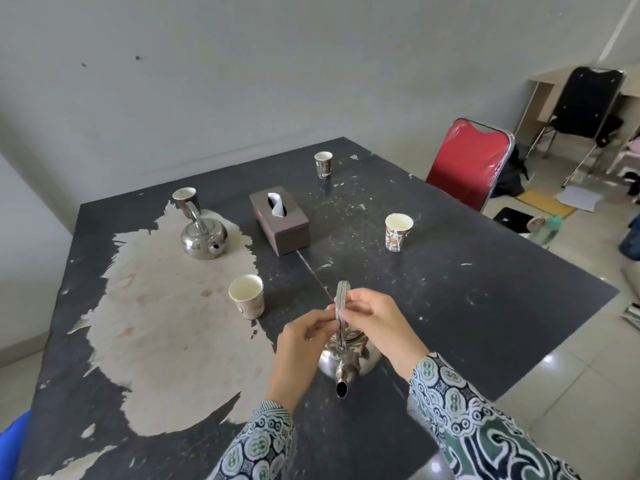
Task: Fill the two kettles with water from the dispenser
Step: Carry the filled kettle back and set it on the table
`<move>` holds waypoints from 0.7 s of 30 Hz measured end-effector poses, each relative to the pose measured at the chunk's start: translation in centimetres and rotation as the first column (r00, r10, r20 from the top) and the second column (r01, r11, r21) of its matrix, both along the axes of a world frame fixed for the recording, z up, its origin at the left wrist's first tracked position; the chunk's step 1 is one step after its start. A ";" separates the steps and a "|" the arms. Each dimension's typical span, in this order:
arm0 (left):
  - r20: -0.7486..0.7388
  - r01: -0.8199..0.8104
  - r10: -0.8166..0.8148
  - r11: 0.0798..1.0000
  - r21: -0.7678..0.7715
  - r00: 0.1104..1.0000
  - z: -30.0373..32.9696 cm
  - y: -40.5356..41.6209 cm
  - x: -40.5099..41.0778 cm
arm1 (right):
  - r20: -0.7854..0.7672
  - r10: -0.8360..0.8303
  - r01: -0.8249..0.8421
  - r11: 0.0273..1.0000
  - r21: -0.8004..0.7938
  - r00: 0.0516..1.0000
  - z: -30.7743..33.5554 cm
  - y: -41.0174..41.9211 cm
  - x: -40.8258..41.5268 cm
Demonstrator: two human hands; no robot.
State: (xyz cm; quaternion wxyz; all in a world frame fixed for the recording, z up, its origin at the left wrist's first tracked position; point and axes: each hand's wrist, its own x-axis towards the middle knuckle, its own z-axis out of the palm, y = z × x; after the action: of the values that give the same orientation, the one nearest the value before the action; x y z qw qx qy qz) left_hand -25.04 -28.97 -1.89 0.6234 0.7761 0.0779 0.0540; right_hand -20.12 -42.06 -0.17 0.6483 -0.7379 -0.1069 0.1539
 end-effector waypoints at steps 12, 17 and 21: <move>0.036 -0.153 0.149 0.971 0.183 0.988 -1.9 -2.5 16.7 | -0.156 0.025 -0.028 1.000 -0.013 0.987 1.8 -1.3 19.5; -0.012 -0.005 0.011 0.897 0.443 1.000 -3.0 -3.0 24.5 | -0.171 0.042 -0.052 0.997 -0.059 0.984 2.3 -0.3 28.2; -0.120 0.096 -0.035 0.826 0.555 0.992 -3.6 -2.7 30.3 | -0.182 0.033 -0.052 0.994 -0.101 0.983 2.0 0.2 34.5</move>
State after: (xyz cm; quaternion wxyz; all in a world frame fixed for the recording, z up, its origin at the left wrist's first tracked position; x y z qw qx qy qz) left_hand 5.22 -31.65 -5.53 0.3653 0.9286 0.0645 0.0123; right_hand 14.41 -41.89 1.86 0.6123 -0.7516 -0.0553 0.2391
